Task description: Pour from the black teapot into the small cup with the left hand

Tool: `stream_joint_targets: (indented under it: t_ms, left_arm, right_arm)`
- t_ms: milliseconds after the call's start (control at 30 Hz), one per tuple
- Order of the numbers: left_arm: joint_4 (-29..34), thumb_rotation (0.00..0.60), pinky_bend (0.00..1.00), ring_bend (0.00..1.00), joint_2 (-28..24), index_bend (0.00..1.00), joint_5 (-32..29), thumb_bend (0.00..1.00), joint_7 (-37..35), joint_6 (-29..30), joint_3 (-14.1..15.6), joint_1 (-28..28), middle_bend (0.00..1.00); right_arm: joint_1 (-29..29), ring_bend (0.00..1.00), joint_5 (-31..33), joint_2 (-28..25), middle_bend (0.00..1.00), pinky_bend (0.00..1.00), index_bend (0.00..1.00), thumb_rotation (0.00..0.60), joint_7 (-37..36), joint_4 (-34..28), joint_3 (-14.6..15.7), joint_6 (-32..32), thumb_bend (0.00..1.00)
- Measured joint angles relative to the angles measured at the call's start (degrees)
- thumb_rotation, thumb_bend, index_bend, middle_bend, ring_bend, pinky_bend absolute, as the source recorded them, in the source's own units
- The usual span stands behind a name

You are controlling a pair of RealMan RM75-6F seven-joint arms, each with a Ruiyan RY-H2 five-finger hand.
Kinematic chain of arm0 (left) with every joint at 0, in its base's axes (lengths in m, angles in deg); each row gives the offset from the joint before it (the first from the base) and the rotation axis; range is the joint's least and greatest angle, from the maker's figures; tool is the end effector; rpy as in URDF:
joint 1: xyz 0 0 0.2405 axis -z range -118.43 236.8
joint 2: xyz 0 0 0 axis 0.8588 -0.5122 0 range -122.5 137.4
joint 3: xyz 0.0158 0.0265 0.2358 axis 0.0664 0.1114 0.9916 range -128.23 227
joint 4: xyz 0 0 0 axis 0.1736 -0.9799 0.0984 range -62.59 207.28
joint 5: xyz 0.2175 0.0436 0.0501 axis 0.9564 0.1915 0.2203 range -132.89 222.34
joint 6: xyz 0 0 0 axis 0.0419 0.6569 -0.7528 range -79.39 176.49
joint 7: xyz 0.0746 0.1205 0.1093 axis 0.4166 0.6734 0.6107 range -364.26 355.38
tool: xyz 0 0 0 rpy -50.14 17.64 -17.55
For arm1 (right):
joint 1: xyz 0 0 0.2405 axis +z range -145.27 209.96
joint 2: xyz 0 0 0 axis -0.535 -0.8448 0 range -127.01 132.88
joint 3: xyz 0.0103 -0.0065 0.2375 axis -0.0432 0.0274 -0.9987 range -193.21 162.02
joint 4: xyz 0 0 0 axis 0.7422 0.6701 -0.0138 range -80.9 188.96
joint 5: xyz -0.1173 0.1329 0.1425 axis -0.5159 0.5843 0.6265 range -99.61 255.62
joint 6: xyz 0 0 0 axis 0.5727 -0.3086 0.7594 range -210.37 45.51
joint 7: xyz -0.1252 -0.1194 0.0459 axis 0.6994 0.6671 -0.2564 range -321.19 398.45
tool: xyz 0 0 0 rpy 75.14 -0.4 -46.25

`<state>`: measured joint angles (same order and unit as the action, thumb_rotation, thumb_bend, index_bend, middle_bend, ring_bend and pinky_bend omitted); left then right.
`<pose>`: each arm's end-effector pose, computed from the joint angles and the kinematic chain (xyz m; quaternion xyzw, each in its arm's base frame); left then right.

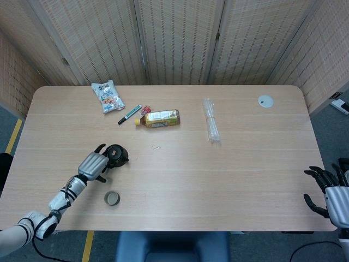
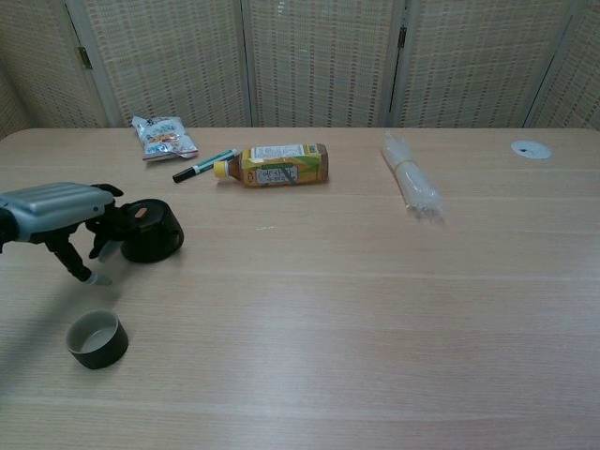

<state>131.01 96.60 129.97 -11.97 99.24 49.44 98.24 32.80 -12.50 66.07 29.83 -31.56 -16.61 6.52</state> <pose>-0.2464 0.3773 -0.0384 -0.7933 -0.3493 -0.2921 0.4041 -0.3277 -0.1856 0.1528 0.5919 -0.3897 0.3961 0.5838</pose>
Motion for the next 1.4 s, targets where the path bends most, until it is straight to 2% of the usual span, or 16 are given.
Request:
stream_joint_targets:
  t_ms: [533,967,1033,1167,1400]
  left_arm:
    - [-2.55,0.600,0.00,0.85,1.05,0.95,-0.22,0.21,-4.83,0.04,-1.71,1.66,1.00]
    - [-3.18,0.598,0.00,0.90,1.76,0.99,-1.42,0.21,-5.14,0.10,-3.05,2.36,1.00]
    - [-3.33,0.554,0.00,0.90,1.78,0.99,-1.49,0.21,-5.78,0.26,-3.27,2.45,1.00]
    - [-3.40,0.400,0.00,0.89,1.39,0.99,-1.73,0.20,-7.13,-0.22,-3.57,2.82,1.00]
    - [-3.45,0.317,0.00,0.89,0.62,0.99,-1.98,0.19,-8.60,-0.60,-3.71,3.06,1.00]
  right_arm:
    - [0.88,0.22,0.47,0.66,0.23,0.00,0.24,0.600,-0.46,0.85,-0.37,-1.29,0.35]
    - [0.92,0.22,0.60,0.74,0.23,0.00,0.24,0.600,-0.93,1.08,-0.42,-1.23,0.35]
    - [0.84,0.22,0.59,0.70,0.23,0.00,0.24,0.600,-0.82,1.03,-0.41,-1.07,0.35]
    - [0.76,0.22,0.56,0.69,0.23,0.00,0.24,0.600,-0.64,0.87,-0.38,-0.94,0.35]
    - [0.76,0.22,0.62,0.64,0.23,0.00,0.24,0.600,-0.24,0.55,-0.43,-0.90,0.35]
